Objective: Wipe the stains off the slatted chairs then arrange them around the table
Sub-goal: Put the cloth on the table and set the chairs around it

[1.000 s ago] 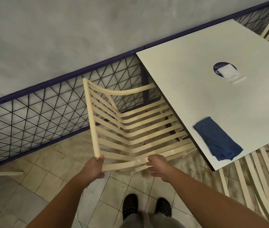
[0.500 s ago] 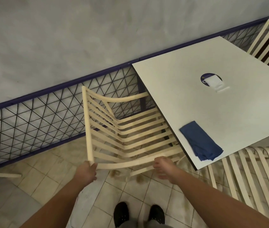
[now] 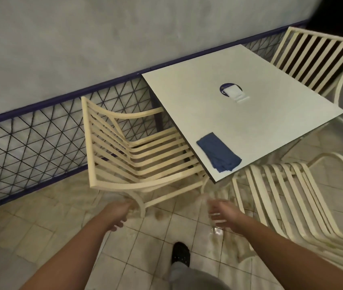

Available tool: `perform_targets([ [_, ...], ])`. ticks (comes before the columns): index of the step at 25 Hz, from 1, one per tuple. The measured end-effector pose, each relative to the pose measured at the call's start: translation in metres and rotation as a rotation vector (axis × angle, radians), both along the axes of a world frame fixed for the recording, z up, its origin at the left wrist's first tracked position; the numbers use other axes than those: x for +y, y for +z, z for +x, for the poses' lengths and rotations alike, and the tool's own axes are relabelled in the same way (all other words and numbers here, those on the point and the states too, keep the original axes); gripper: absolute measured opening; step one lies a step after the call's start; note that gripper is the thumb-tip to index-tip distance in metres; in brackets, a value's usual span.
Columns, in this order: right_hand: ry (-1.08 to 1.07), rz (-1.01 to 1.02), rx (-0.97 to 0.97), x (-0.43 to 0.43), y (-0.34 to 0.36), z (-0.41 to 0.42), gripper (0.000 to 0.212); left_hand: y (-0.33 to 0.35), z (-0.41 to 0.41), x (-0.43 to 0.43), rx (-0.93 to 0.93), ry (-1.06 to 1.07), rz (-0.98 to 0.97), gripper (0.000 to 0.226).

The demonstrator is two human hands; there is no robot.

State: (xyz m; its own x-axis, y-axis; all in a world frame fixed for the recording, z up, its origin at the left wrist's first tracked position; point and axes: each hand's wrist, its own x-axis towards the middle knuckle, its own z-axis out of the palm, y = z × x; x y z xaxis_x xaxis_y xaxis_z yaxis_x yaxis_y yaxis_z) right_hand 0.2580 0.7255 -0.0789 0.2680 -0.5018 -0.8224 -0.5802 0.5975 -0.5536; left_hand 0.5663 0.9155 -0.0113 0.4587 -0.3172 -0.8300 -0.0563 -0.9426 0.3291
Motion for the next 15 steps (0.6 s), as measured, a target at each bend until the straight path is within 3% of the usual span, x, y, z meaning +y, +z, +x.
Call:
perform_targets([
  [2,-0.025,-0.035,-0.002,0.011,0.012,-0.034,0.023,0.006,-0.045,0.005,0.01,-0.073,-0.218,0.034],
  [4,-0.046,-0.068,-0.013,0.02,0.021,-0.065,0.023,0.011,-0.087,0.014,0.032,-0.149,-0.312,0.033],
  [15,0.036,-0.335,0.018,0.079,0.09,-0.25,0.016,0.017,-0.282,0.087,-0.017,-0.298,-0.352,0.031],
])
